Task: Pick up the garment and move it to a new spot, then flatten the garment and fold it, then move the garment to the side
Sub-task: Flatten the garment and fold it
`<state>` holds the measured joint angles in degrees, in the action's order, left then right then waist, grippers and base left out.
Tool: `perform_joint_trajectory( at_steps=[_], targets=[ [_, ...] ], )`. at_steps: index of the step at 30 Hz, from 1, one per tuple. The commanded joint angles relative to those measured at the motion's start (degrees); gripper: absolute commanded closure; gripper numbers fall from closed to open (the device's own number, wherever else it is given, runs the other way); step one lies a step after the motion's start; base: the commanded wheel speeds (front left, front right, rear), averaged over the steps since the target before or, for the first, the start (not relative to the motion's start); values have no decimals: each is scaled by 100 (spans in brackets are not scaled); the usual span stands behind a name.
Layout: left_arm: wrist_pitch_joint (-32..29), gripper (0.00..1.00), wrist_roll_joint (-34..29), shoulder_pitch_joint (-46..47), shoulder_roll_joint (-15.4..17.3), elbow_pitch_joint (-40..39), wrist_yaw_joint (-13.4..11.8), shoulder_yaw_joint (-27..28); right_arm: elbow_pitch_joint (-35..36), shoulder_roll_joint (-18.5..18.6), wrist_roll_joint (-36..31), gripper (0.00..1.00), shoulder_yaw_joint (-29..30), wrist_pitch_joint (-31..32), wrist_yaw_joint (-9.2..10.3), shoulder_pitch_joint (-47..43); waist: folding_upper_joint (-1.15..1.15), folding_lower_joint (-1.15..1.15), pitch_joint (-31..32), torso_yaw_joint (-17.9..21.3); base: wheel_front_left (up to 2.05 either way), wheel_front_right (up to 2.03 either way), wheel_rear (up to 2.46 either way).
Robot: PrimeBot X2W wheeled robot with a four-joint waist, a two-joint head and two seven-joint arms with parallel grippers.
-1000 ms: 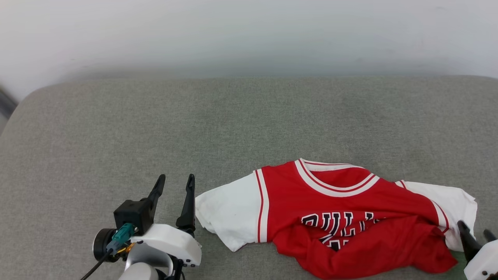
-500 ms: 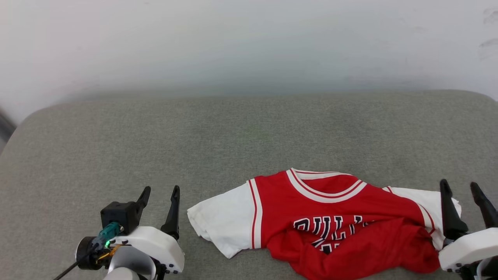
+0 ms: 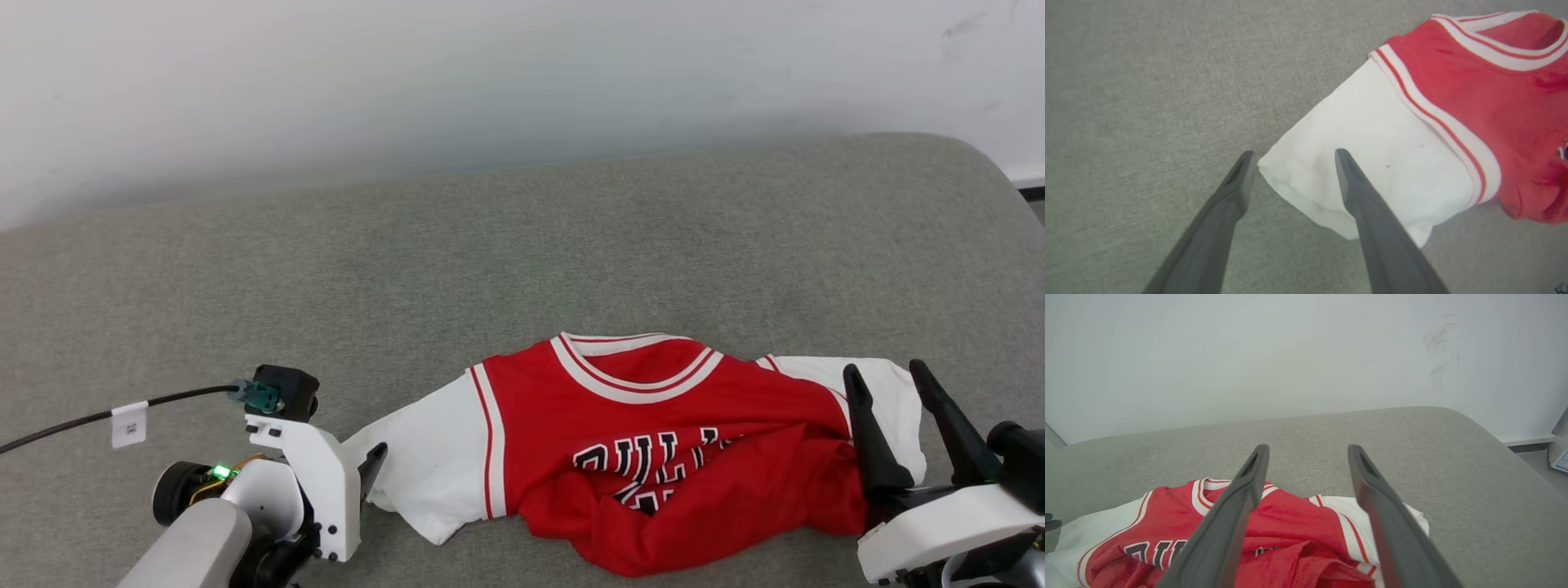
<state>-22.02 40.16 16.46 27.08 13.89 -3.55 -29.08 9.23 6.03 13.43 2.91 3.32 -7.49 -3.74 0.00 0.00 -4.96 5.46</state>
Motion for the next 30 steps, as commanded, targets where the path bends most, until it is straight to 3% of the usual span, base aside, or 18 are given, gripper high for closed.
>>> perform_joint_trajectory(
  at_steps=[1, 4, 9, 13, 14, 16, 24, 30],
  targets=[
    [-270, 0, 81, 120, 63, 73, 77, -67, 35, -39, -49, 0, -31, -13, 1, 16, 0, 0, -156, 159, 0, 0, 0],
    [-852, 0, 196, 293, 155, 218, 187, -191, 12, -61, -27, 0, -93, -20, 1, 74, 0, 0, -294, 292, 0, 0, 0],
    [-1502, 0, 170, 431, 256, 506, 131, -392, -61, -80, 18, 0, -164, -95, 1, 200, 0, 0, -483, 441, 0, 0, 0],
    [-2027, 0, 306, 250, 166, 787, 182, -645, -137, -93, 52, 0, -195, -148, 1, 260, 0, 0, -540, 509, 0, 0, 0],
    [-2114, 62, 347, 188, 122, 823, 195, -702, -149, -91, 63, 0, -200, -161, 0, 267, 0, 0, -541, 519, 0, 0, 0],
    [-2021, 100, 364, 109, 29, 782, 188, -726, -175, -86, 101, 0, -174, -154, 0, 266, 0, 0, -539, 510, 0, 0, 0],
    [-865, 100, 62, 153, -57, 402, -138, -401, -308, 101, 461, 0, 116, 145, 1, 206, 0, 0, -373, 223, 0, 0, 0],
    [-53, 100, -154, 209, -158, -128, -398, -178, -871, 504, 1146, 0, 760, 1053, 1, 286, 0, 0, -306, -63, 0, 0, 0]
  ],
)
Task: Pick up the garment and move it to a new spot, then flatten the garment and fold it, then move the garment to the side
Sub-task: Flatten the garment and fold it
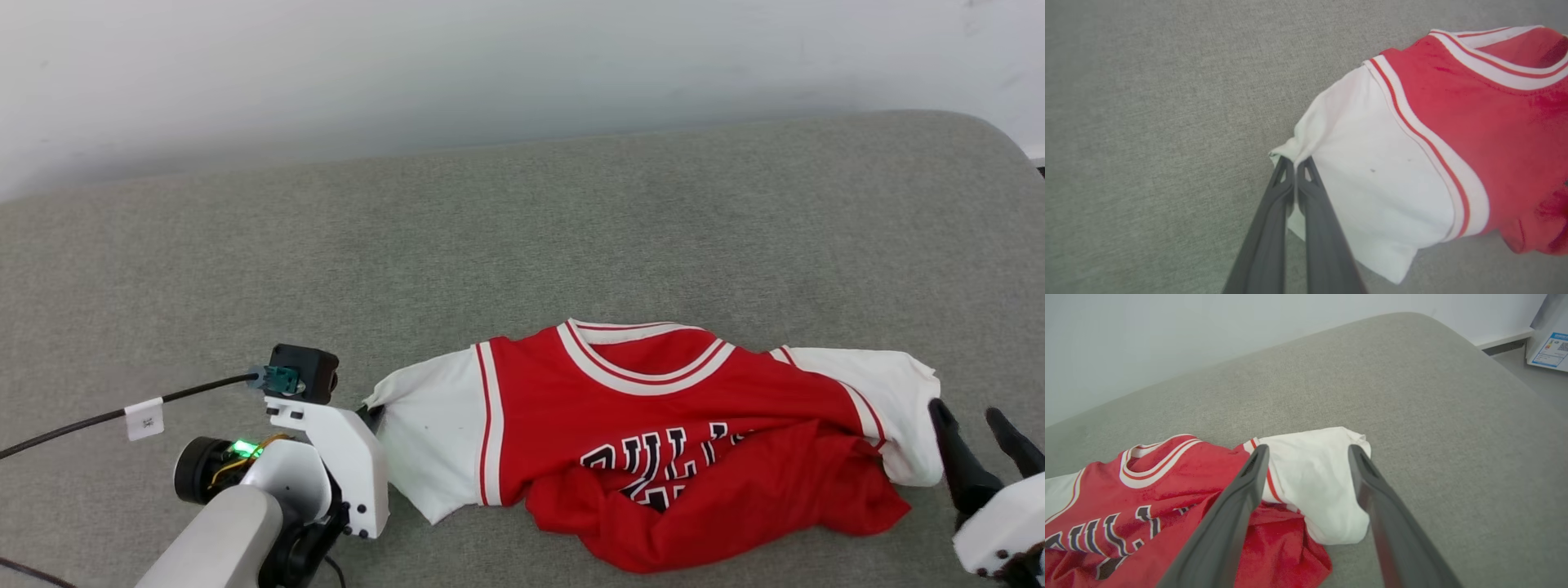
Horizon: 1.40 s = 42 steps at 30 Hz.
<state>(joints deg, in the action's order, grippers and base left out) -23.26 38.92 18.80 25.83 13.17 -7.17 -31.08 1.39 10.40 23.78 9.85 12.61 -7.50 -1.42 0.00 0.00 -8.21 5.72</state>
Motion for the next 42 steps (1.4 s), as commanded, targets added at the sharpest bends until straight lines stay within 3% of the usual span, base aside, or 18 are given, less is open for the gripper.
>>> perform_joint_trajectory(
  at_steps=[1, 8, 12, 21, 25, 26, 27, 28, 29, 42],
  targets=[
    [163, 100, -74, -14, -43, -167, -71, 39, -198, 171, 200, 0, 174, 295, 1, 98, 0, 0, 11, -139, 0, 0, 0],
    [560, 100, -303, 120, -61, -913, -252, 97, -1011, 819, 743, 0, 703, 1881, 2, 503, 0, 0, -237, -396, 0, 0, 0],
    [632, 100, -416, 214, -49, -1299, -319, 98, -1303, 992, 912, 0, 765, 2698, 1, 923, 0, 0, -524, -478, 0, 0, 0],
    [650, 100, -584, 465, -73, -1730, -316, 7, -1885, 1086, 899, 0, 585, 3423, 1, 1806, 0, 0, -1065, -624, 0, 0, 0],
    [677, 100, -595, 491, -84, -1774, -308, -41, -2318, 958, 967, 0, 512, 3742, 2, 1880, 0, 0, -1147, -673, 0, 0, 0],
    [683, 100, -585, 484, -91, -1777, -309, -44, -2410, 908, 980, 7, 495, 3839, 3, 1856, 0, 0, -1155, -682, 0, 0, 0],
    [674, 100, -575, 471, -87, -1774, -314, -45, -2469, 879, 1000, 55, 482, 3879, 2, 1843, 0, 0, -1163, -689, 0, 0, 0],
    [679, 100, -567, 462, -84, -1773, -315, -45, -2504, 843, 1039, 84, 466, 3909, 2, 1850, 0, 0, -1163, -694, 0, 0, 0],
    [686, 100, -553, 442, -76, -1771, -314, -38, -2518, 824, 1064, 100, 451, 3934, 1, 1857, 0, 0, -1154, -693, 0, 0, 0],
    [994, 100, -437, 528, 106, -1430, -340, 337, -1749, 1331, 754, 100, 99, 3345, 1, 2140, 0, 0, -321, -461, 0, 0, 0]
  ],
)
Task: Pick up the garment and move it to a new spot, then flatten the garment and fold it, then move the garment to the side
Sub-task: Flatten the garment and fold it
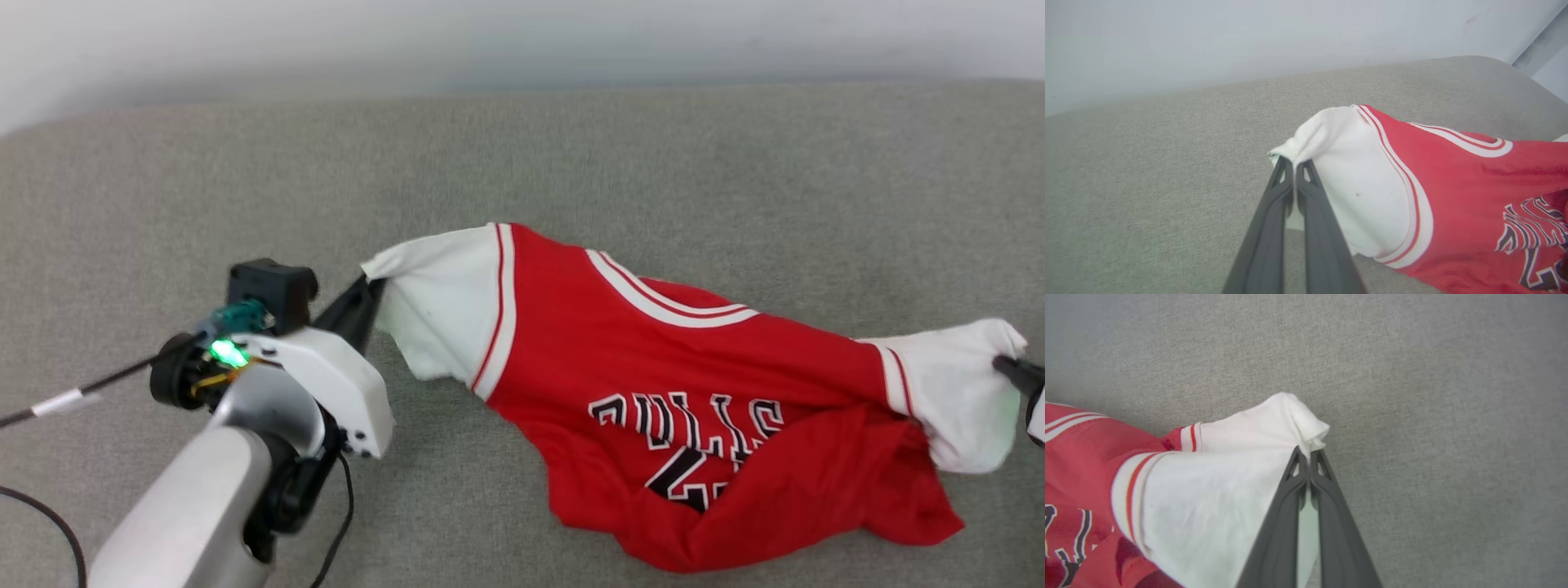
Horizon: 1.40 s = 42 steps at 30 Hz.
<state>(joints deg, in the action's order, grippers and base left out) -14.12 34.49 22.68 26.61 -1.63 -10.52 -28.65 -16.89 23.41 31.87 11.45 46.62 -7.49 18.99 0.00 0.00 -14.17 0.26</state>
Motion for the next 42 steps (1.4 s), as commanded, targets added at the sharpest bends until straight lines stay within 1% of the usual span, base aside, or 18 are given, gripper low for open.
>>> perform_joint_trajectory(
  at_steps=[1, 6, 10, 14, 16, 20, 24, 29, 35, 39, 42],
  targets=[
    [80, 100, 6, 139, 28, 50, -5, 94, 79, 31, -54, 100, -62, -56, 0, 99, 0, 0, 274, 86, 0, 0, 0],
    [251, 100, 125, 499, 38, 501, 138, 303, 238, 121, -301, 100, -297, -293, 1, 285, 0, 0, 702, 171, 0, 0, 0],
    [408, 100, 186, 971, -41, 1015, 240, 454, 217, 127, -439, 100, -504, -461, 1, 533, 0, 0, 937, 206, 0, 0, 0],
    [608, 100, 193, 1574, -189, 1693, 374, 526, 128, 184, -588, 100, -736, -693, 1, 933, 0, 0, 1040, 229, 0, 0, 0],
    [706, 100, 109, 1914, -228, 2062, 389, 538, 44, 190, -671, 100, -855, -816, 1, 1161, 0, 0, 1016, 244, 0, 0, 0],
    [929, 100, 86, 2642, -313, 2804, 490, 637, -136, 232, -802, 100, -1074, -1150, 1, 1756, 0, 0, 856, 305, 0, 0, 0],
    [1191, 100, -30, 3404, -370, 3352, 585, 671, -336, 274, -936, 100, -1258, -1533, 1, 2422, 0, 0, 586, 342, 0, 0, 0],
    [1557, 100, -220, 4446, -389, 3775, 696, 694, -561, 251, -1086, 100, -1448, -2037, 1, 3432, 0, 0, 96, 394, 0, 0, 0],
    [2088, 100, -306, 5576, -442, 4224, 804, 818, -844, 171, -1335, 100, -1595, -2867, 1, 4684, 0, 0, -399, 430, 0, 0, 0],
    [2441, 100, -325, 6141, -435, 4432, 877, 906, -1051, 146, -1479, 100, -1734, -3434, 1, 5385, 0, 0, -648, 439, 0, 0, 0],
    [2602, 100, -360, 6525, -409, 4524, 928, 948, -1233, 152, -1533, 100, -1872, -3740, 1, 5840, 0, 0, -889, 443, 0, 0, 0]
  ],
)
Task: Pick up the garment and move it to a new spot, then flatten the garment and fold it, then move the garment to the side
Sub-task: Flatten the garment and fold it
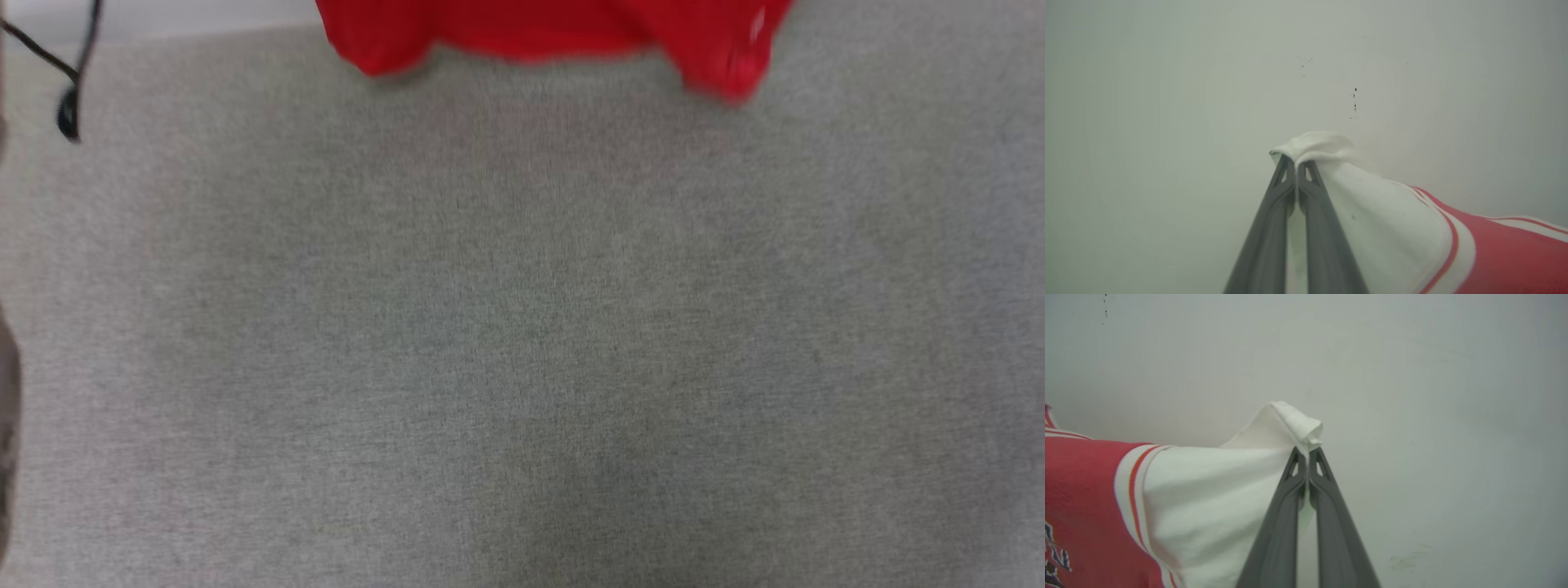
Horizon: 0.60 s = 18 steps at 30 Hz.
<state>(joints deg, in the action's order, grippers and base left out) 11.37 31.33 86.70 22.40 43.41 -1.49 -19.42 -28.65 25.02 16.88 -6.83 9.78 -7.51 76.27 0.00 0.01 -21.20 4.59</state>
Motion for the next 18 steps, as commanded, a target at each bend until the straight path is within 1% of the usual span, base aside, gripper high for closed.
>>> perform_joint_trajectory(
  at_steps=[1, 4, 10, 18],
  targets=[
    [81, 100, -54, 230, 34, 50, 38, 30, -112, -21, -17, 100, -86, -140, 4, 258, 0, -1, -277, 17, 0, 0, 0],
    [137, 100, -73, 488, 50, 139, 84, 24, -286, -3, 18, 100, -256, -334, 4, 642, 0, -1, -557, 24, 0, 0, 0],
    [203, 100, -55, 727, -33, 398, 167, -14, -806, -109, 155, 100, -615, -646, 4, 1132, 0, -1, -1069, 25, 0, 0, 0],
    [284, 100, 34, 644, -186, 907, 292, -27, -1632, -365, 520, 100, -1178, -974, 4, 1418, 0, -1, -1457, 42, 0, 0, 0]
  ],
)
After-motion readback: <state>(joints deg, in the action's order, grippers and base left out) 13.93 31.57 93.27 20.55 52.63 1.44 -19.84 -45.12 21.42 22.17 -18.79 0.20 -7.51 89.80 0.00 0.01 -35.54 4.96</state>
